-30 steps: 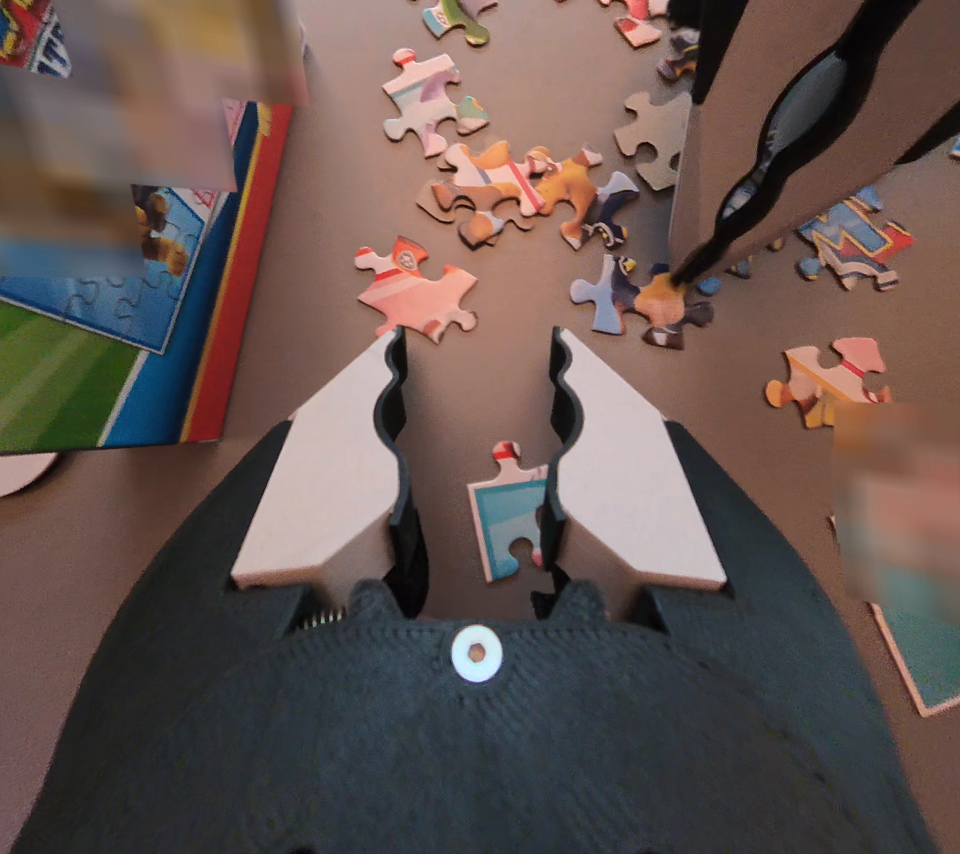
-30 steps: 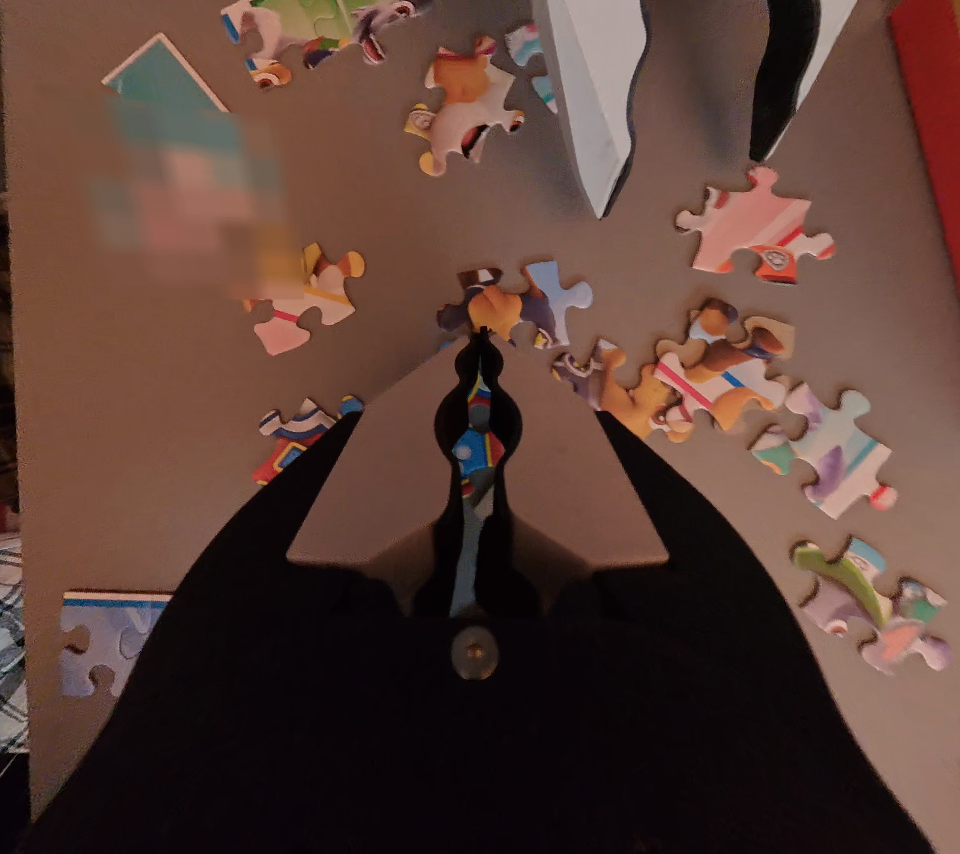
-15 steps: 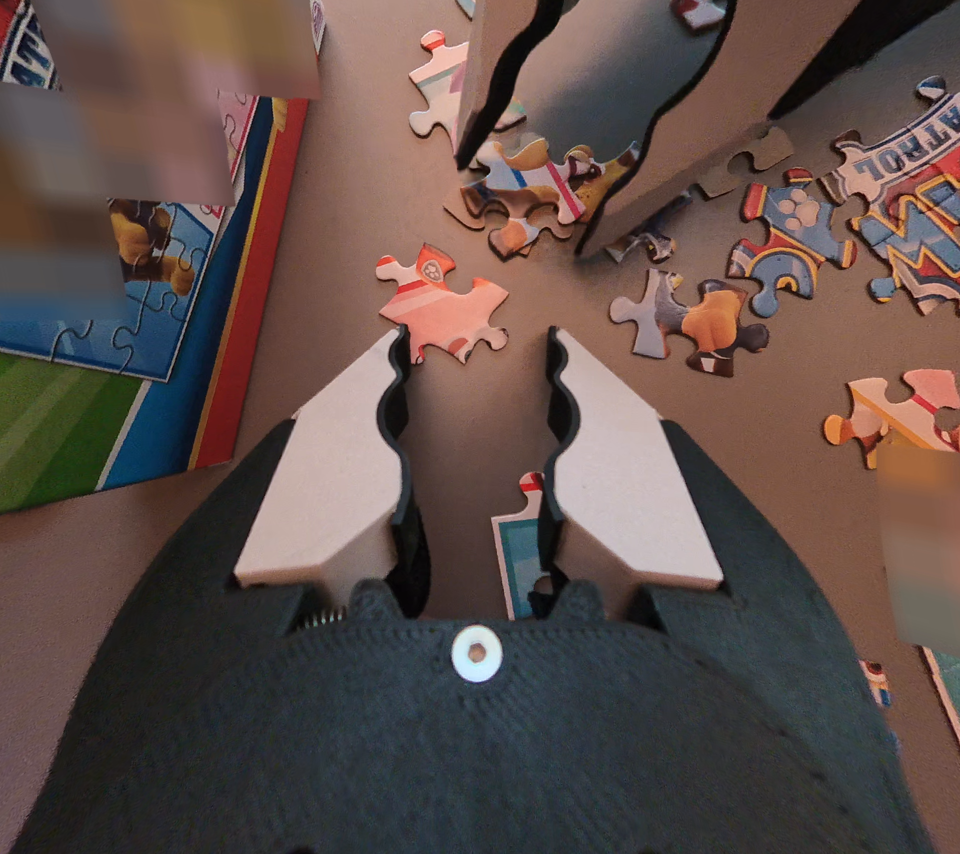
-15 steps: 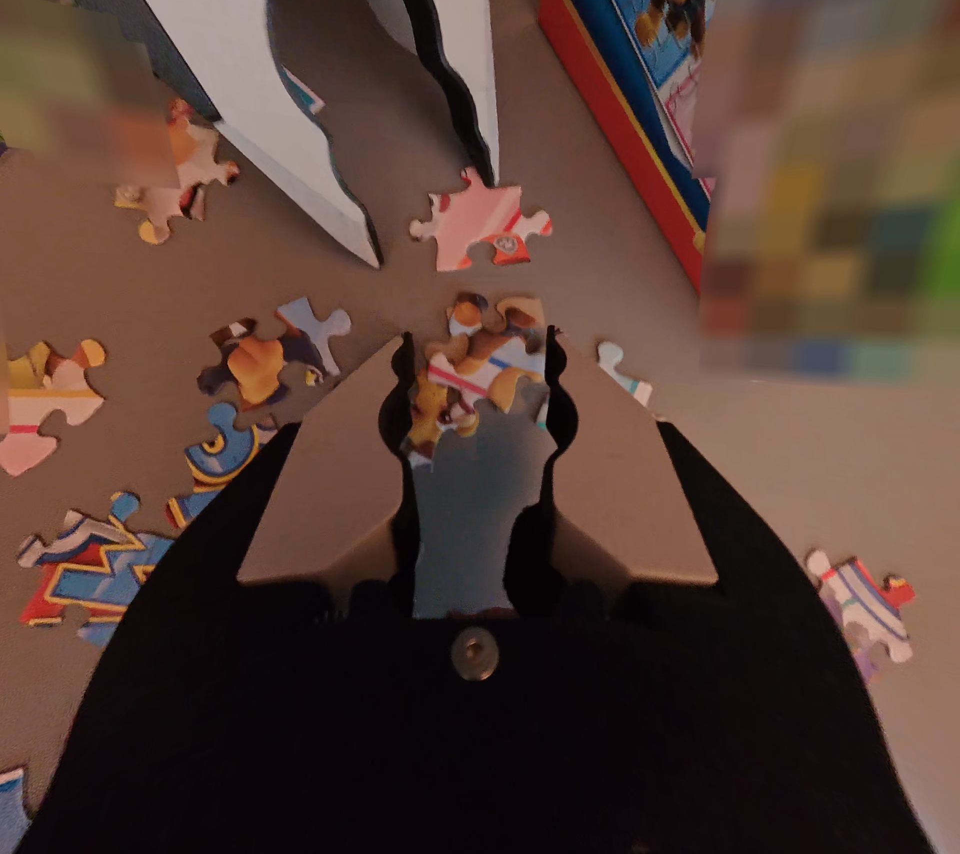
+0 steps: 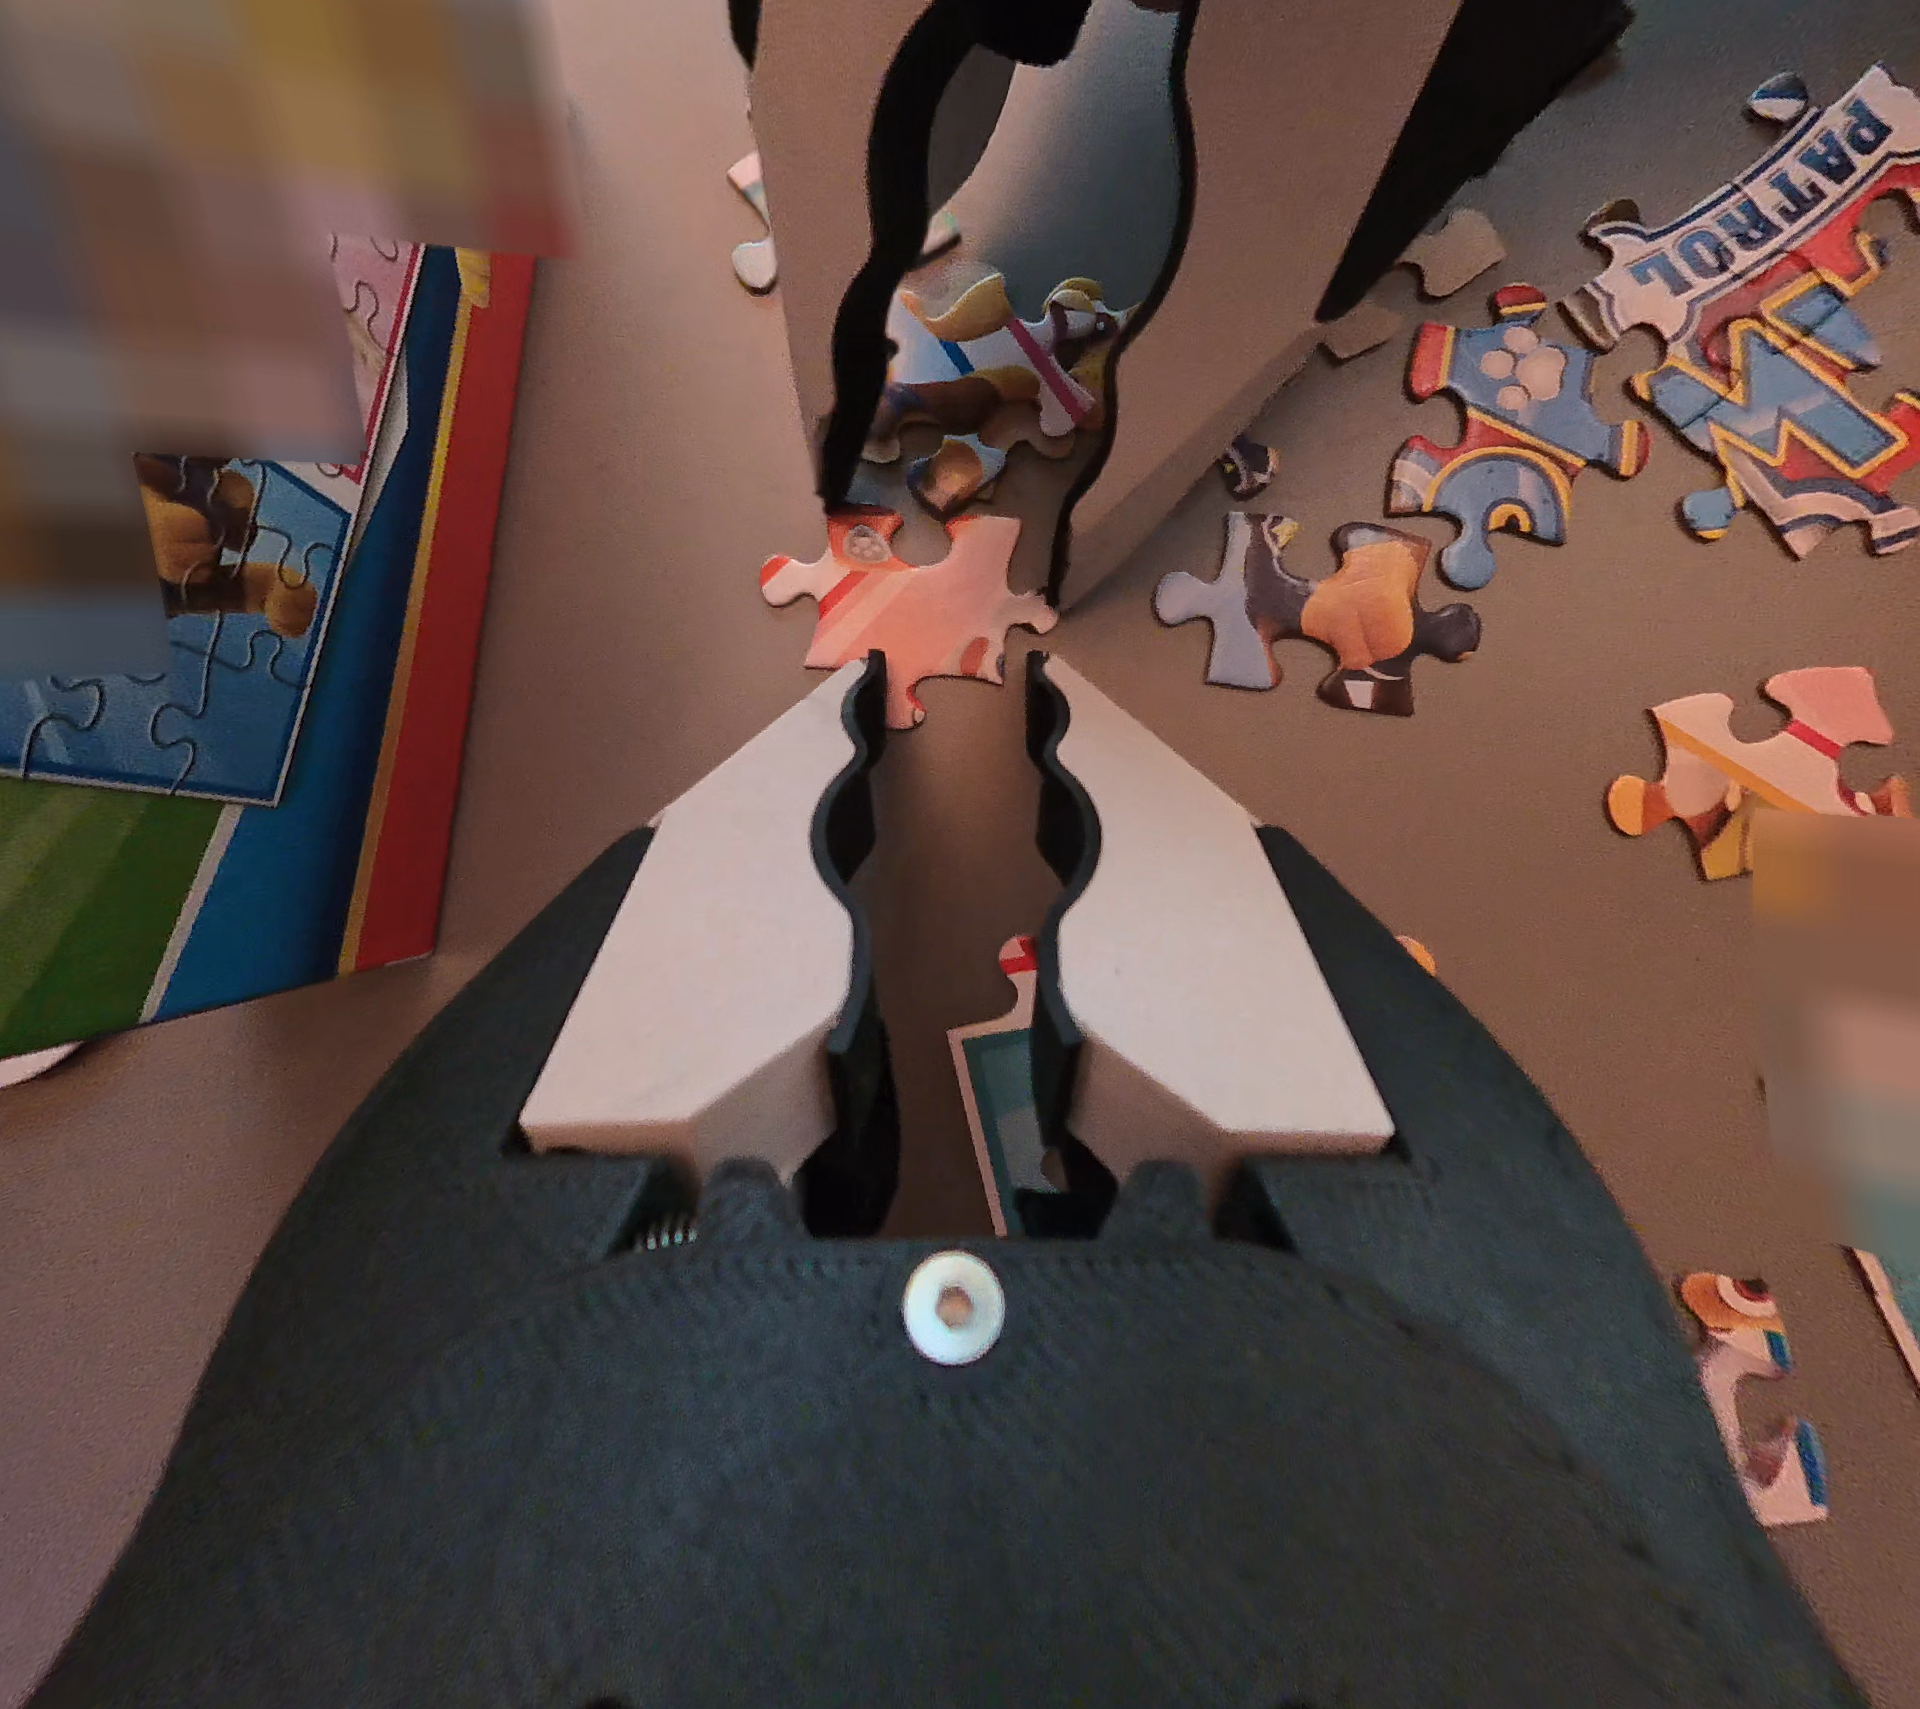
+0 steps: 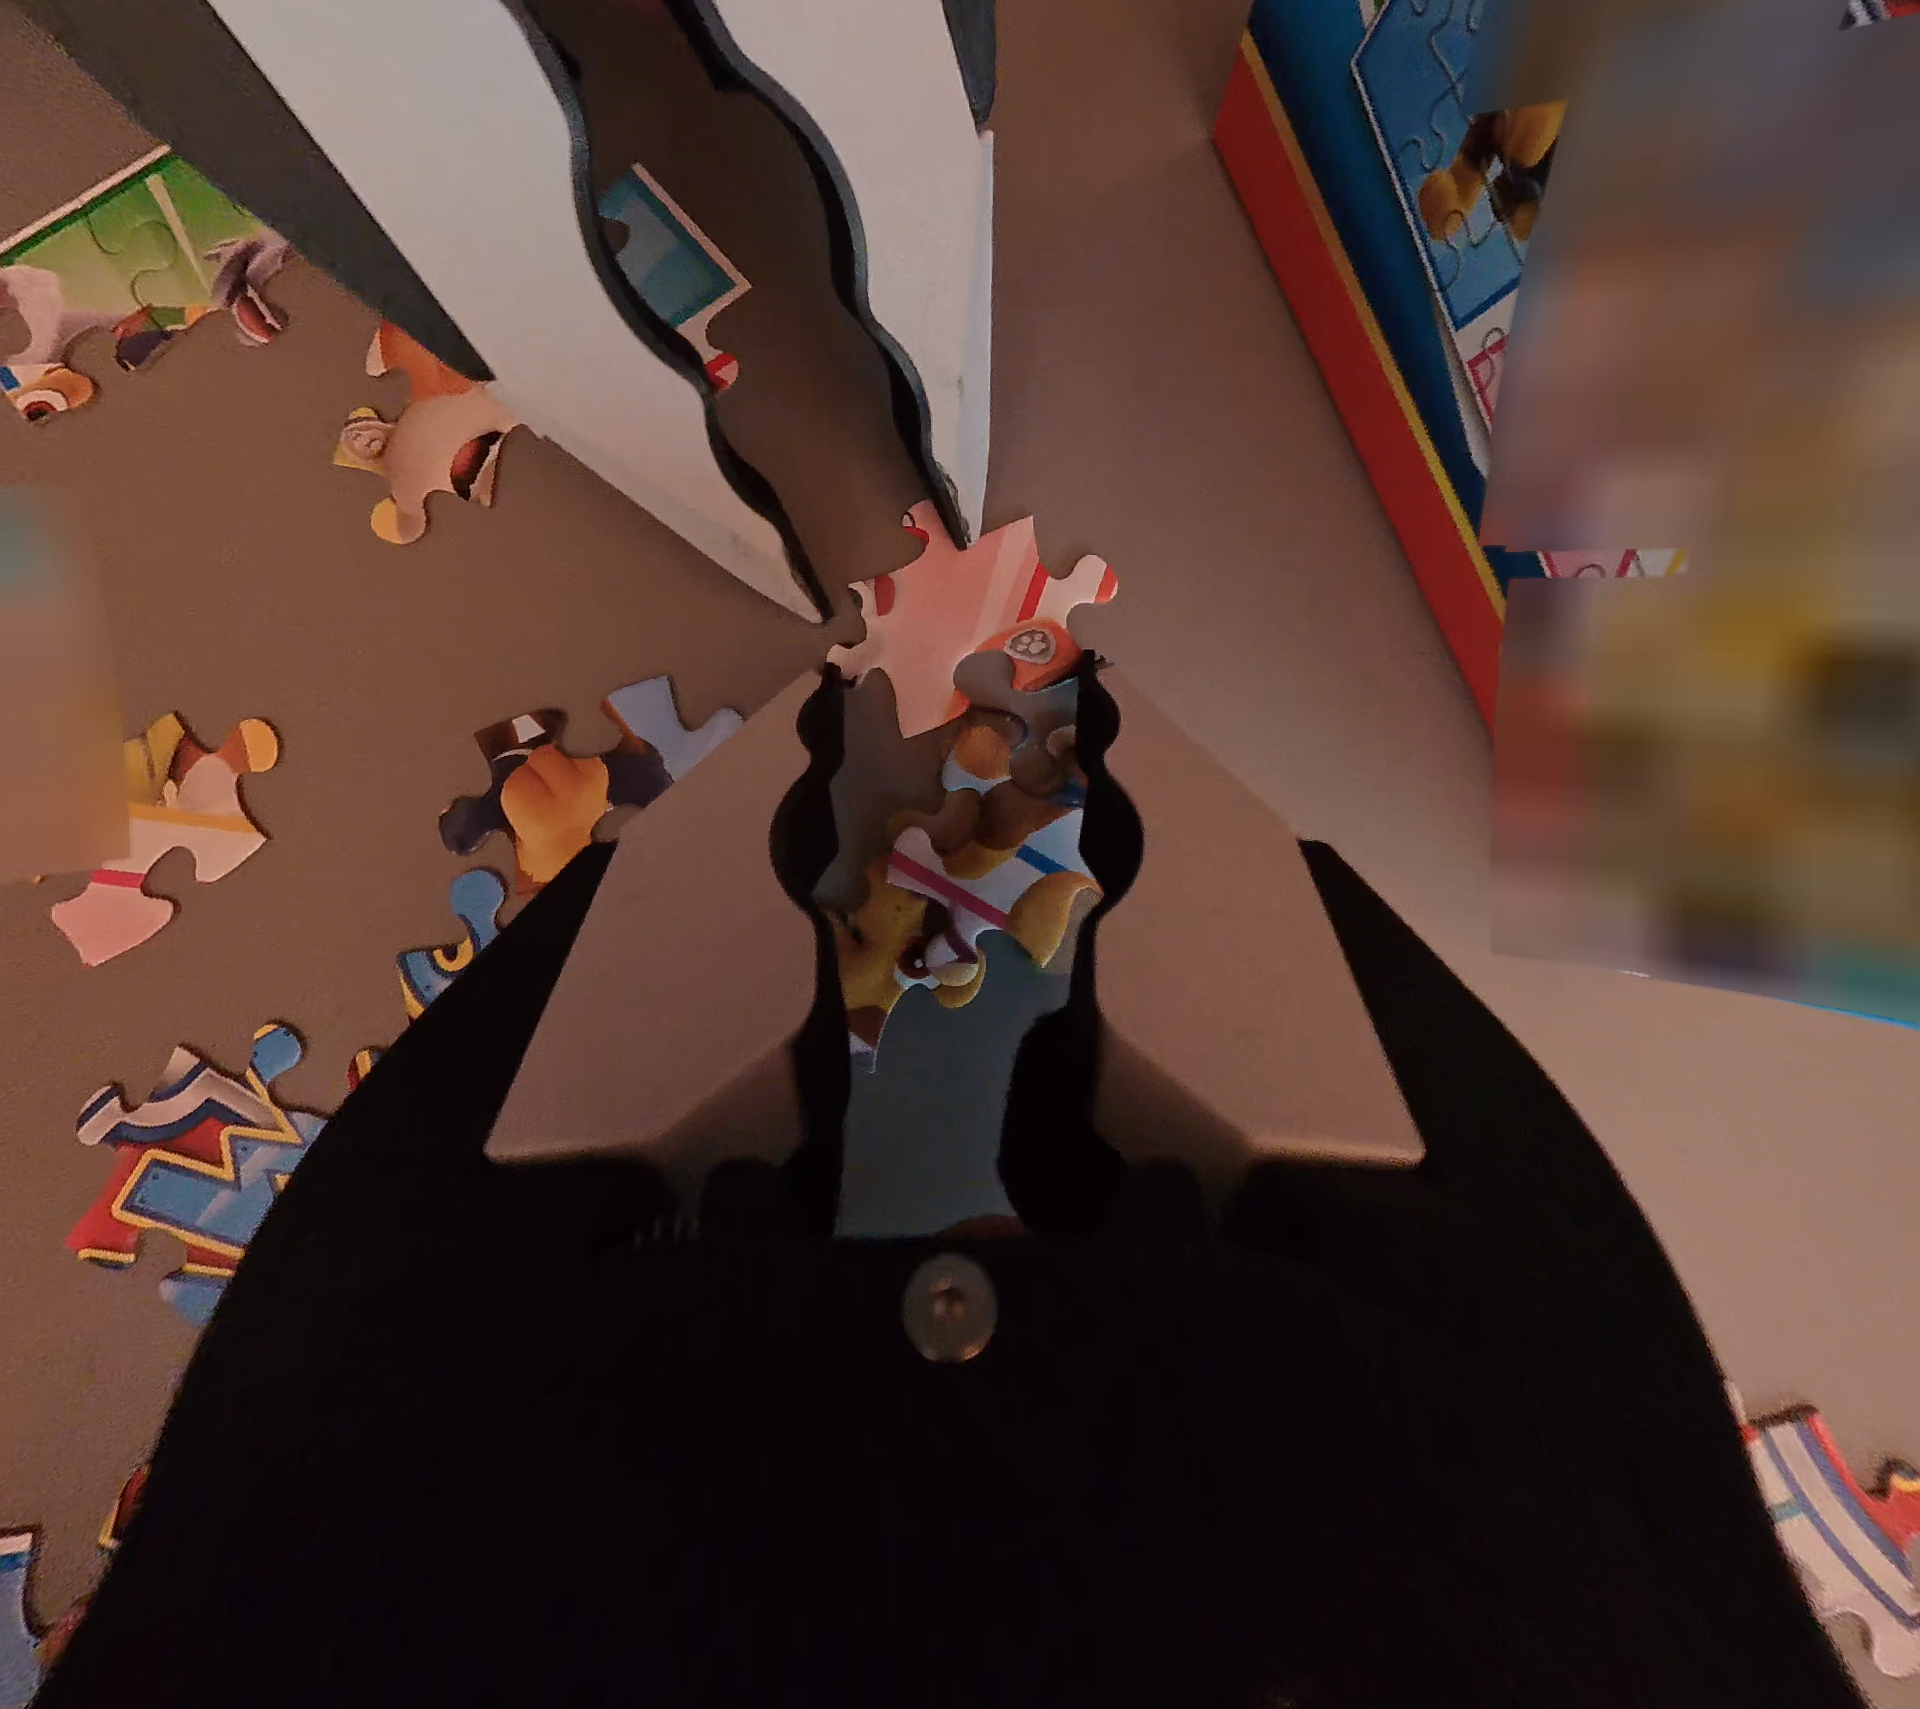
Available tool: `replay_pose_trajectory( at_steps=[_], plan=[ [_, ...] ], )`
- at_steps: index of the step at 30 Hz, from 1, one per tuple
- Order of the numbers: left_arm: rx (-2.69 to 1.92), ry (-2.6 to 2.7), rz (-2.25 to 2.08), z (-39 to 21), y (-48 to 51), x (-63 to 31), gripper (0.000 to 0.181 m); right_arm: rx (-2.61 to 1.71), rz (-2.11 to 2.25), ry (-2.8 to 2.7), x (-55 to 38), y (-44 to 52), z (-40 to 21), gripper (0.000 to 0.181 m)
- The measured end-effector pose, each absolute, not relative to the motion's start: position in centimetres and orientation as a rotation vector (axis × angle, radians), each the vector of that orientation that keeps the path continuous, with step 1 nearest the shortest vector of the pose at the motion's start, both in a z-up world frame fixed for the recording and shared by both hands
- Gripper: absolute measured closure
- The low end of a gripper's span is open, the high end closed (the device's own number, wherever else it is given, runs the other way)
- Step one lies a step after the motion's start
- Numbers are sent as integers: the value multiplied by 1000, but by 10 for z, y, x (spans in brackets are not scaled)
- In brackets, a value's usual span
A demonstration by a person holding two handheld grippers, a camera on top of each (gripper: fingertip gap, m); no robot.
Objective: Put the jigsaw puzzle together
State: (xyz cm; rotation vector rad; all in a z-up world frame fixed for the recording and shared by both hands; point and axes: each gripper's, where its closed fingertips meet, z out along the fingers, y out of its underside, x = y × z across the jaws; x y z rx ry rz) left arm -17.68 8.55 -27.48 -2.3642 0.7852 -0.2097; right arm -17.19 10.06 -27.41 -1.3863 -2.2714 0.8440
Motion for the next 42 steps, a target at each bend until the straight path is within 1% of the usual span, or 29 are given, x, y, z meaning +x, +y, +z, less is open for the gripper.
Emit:
replay_pose_trajectory(
  at_steps=[1, 2, 3, 6, 9, 12, 13, 15, 27, 28, 29, 31, 33, 37, 39, 42],
  plan=[
    [-2364, 786, -214, -274, 85, -177, 156, -1374, 845, -2273, -170, 100, -274, 145],
    [-2359, 770, -224, -272, 85, -178, 152, -1354, 849, -2280, -168, 98, -274, 161],
    [-2354, 751, -243, -270, 85, -178, 146, -1336, 867, -2286, -166, 94, -274, 170],
    [-2389, 751, -248, -274, 82, -183, 135, -1326, 876, -2289, -163, 89, -274, 170],
    [-2400, 738, -279, -275, 81, -182, 129, -1306, 849, -2301, -163, 88, -274, 171],
    [-2398, 735, -264, -275, 82, -182, 135, -1289, 844, -2294, -164, 86, -273, 173],
    [-2393, 735, -271, -275, 82, -181, 143, -1280, 845, -2289, -164, 84, -273, 181],
    [-2385, 731, -261, -275, 82, -179, 146, -1269, 843, -2270, -165, 83, -273, 181],
    [-2343, 763, -163, -274, 78, -173, 148, -1297, 858, -2214, -161, 80, -272, 181],
    [-2338, 787, -159, -274, 76, -171, 174, -1310, 859, -2206, -161, 81, -272, 181],
    [-2320, 800, -141, -273, 76, -169, 181, -1329, 857, -2196, -161, 83, -272, 179],
    [-2310, 827, -93, -274, 75, -168, 180, -1374, 880, -2177, -161, 85, -272, 176],
    [-2311, 838, -84, -275, 72, -165, 173, -1418, 926, -2179, -161, 84, -272, 169],
    [-2319, 823, -122, -274, 68, -164, 169, -1406, 905, -2227, -158, 85, -273, 163],
    [-2329, 793, -103, -273, 70, -171, 155, -1398, 878, -2219, -159, 89, -272, 163],
    [-2363, 744, -137, -274, 72, -177, 146, -1400, 878, -2216, -163, 90, -273, 161]
  ],
)
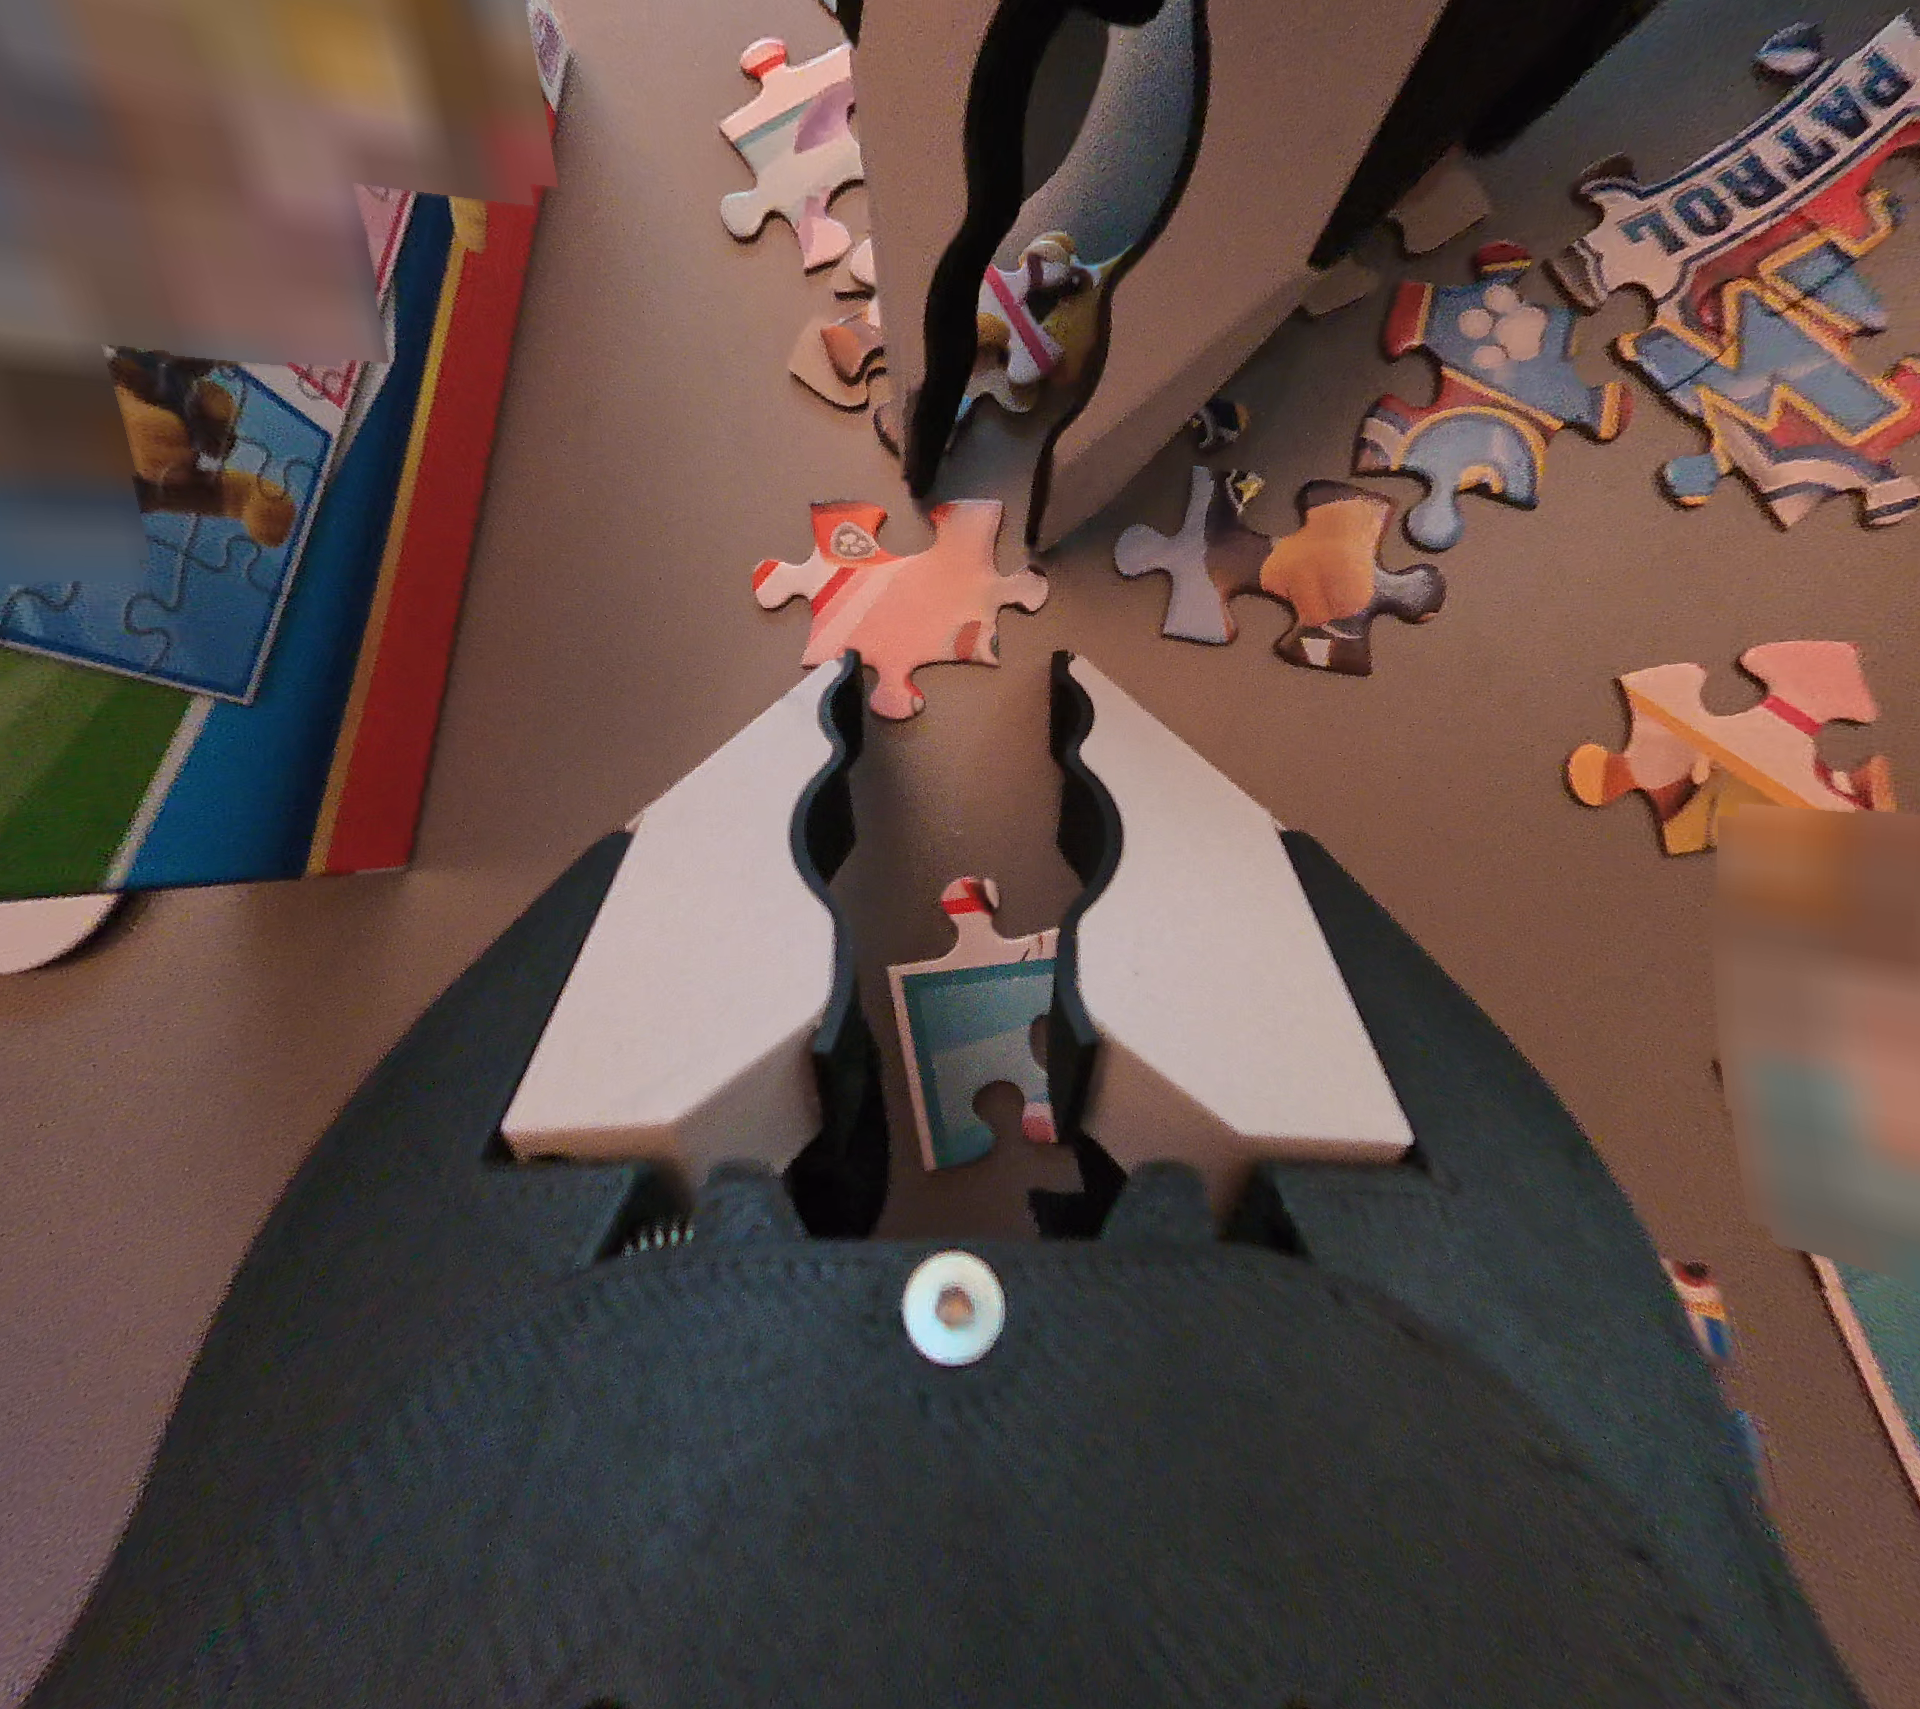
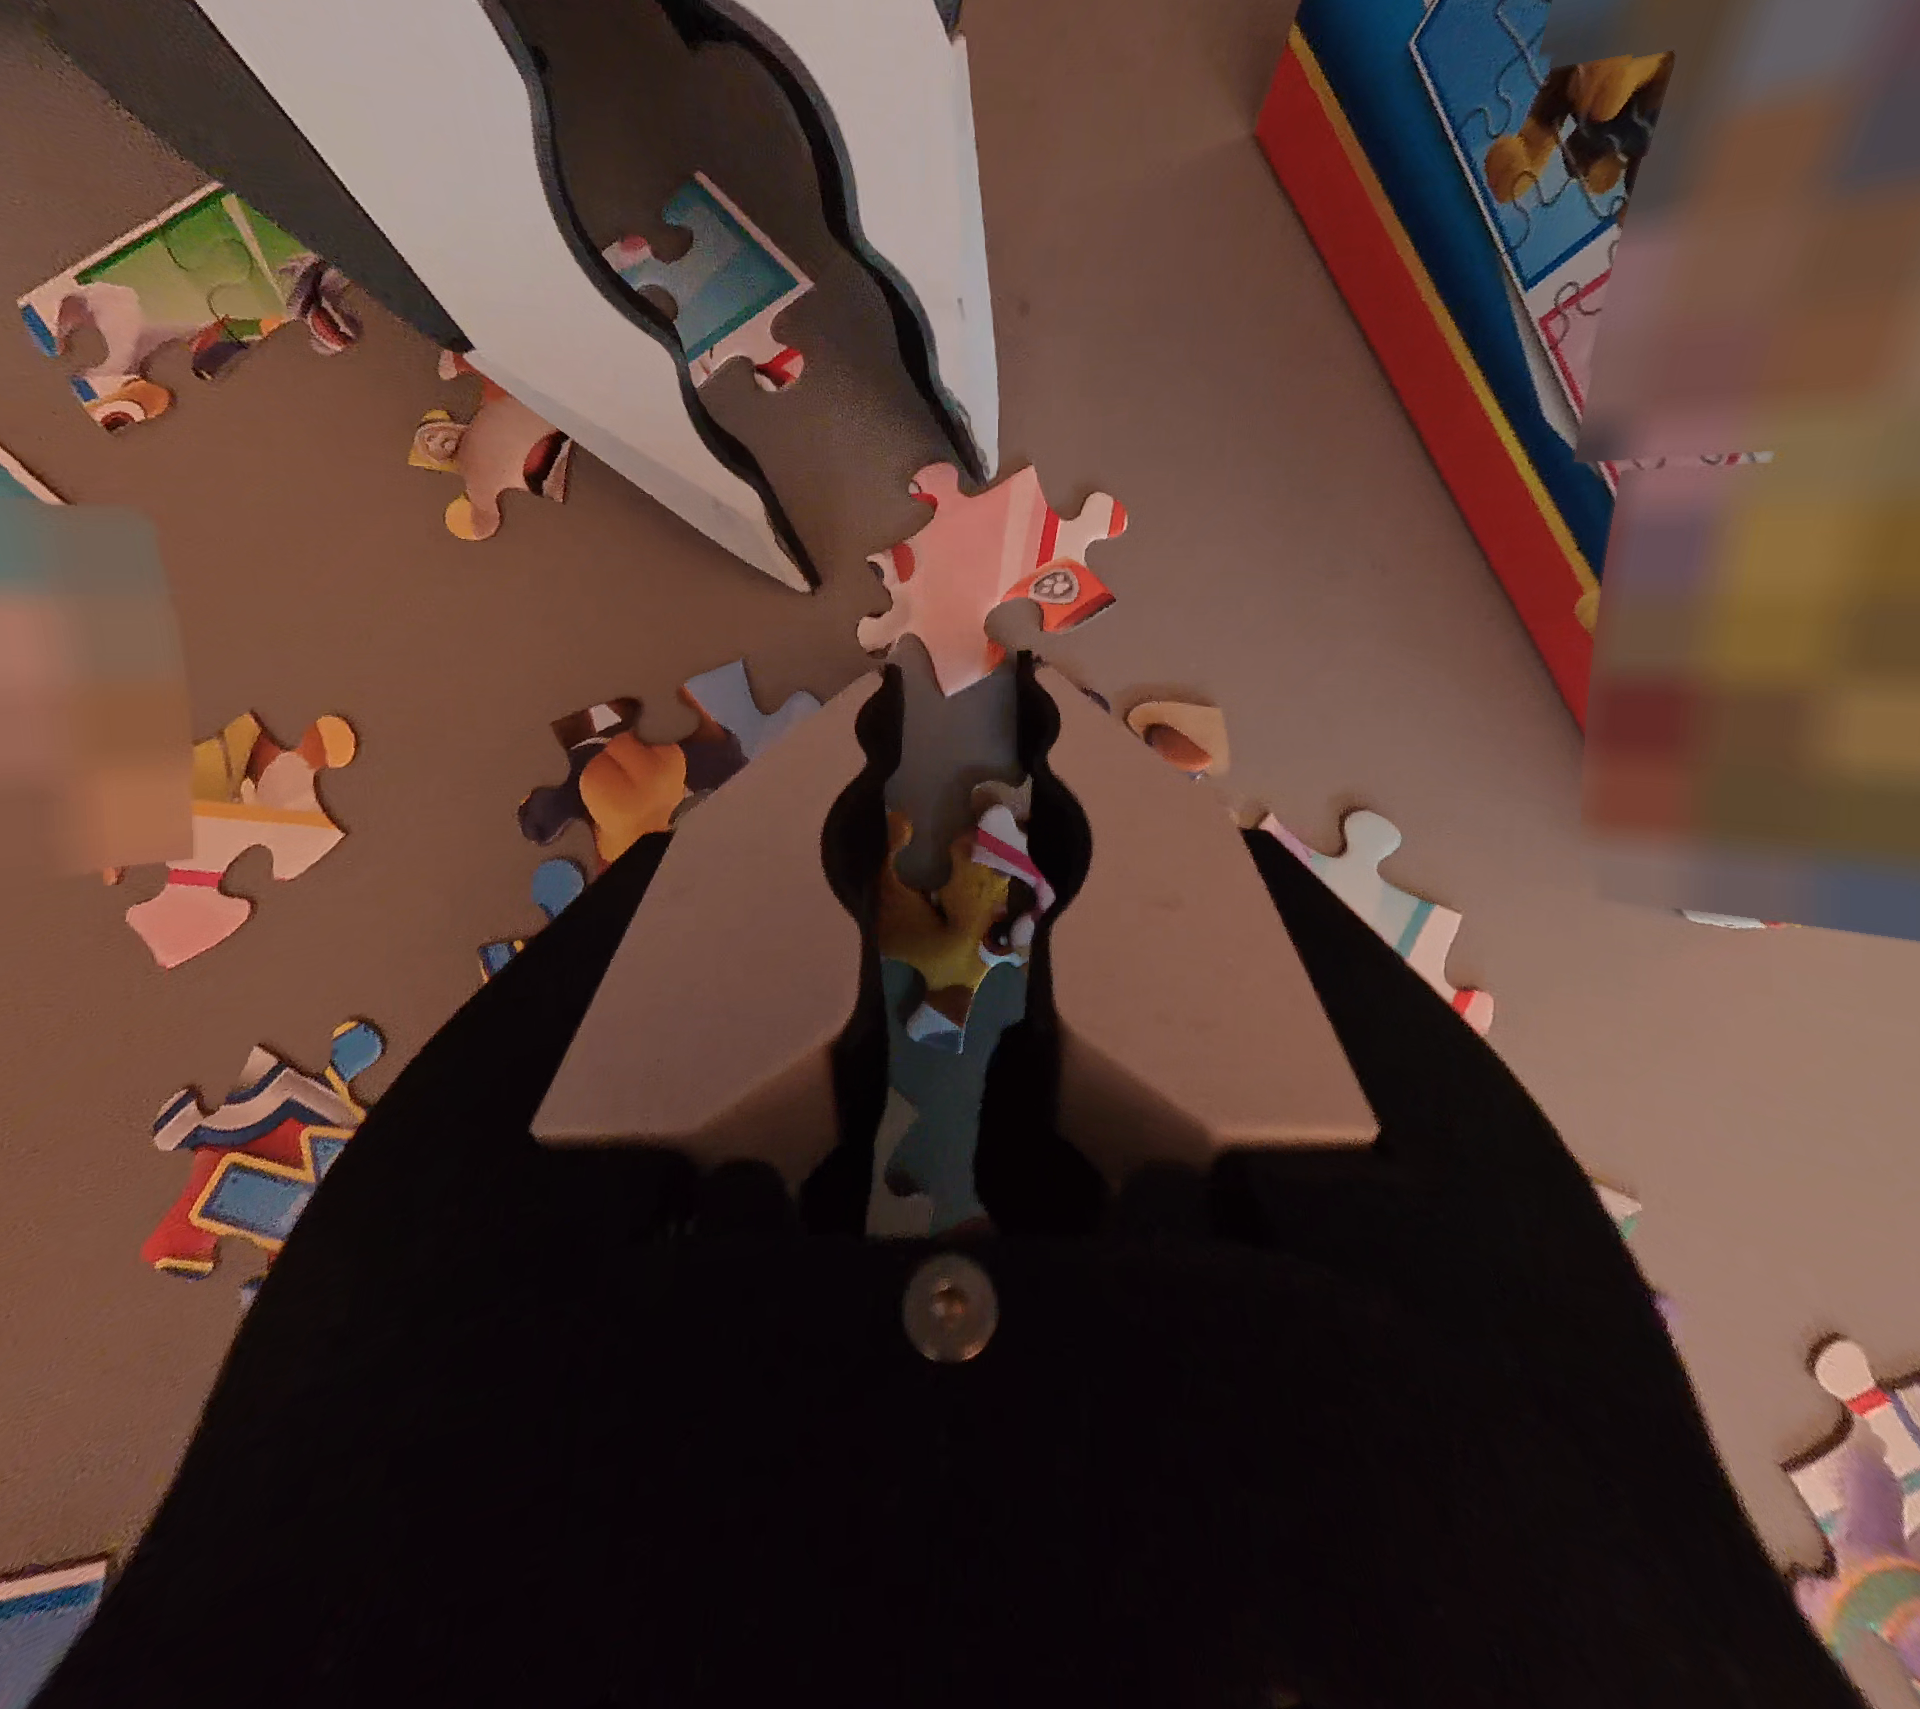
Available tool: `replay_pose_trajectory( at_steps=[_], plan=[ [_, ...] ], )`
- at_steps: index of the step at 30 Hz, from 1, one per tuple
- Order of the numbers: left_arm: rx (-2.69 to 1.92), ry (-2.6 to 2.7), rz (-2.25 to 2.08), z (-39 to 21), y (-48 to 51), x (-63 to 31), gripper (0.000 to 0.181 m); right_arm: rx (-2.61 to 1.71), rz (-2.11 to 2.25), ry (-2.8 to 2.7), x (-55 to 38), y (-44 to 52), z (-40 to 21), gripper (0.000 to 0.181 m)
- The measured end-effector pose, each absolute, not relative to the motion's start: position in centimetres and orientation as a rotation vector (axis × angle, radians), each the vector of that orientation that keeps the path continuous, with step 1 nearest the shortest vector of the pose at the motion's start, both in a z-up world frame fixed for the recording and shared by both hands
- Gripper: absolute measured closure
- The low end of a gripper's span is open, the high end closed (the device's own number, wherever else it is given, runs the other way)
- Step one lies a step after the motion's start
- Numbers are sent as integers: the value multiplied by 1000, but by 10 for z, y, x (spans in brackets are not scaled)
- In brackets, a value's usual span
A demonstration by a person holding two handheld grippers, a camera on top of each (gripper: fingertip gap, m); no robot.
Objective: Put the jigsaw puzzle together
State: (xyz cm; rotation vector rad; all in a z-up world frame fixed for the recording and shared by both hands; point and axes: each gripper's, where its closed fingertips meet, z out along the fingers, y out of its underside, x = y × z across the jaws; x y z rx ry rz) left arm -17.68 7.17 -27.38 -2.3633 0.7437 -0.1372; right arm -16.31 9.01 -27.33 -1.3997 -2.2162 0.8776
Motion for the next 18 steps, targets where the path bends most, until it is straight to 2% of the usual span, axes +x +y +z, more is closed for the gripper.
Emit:
replay_pose_trajectory(
  at_steps=[5, 11, 18],
  plan=[
    [-2375, 704, -210, -275, 73, -173, 151, -1407, 925, -2246, -168, 86, -274, 170],
    [-2370, 720, -245, -275, 67, -169, 155, -1369, 904, -2314, -162, 80, -274, 172],
    [-2410, 746, -266, -275, 55, -163, 142, -1329, 891, -2395, -141, 58, -274, 173]
  ],
)
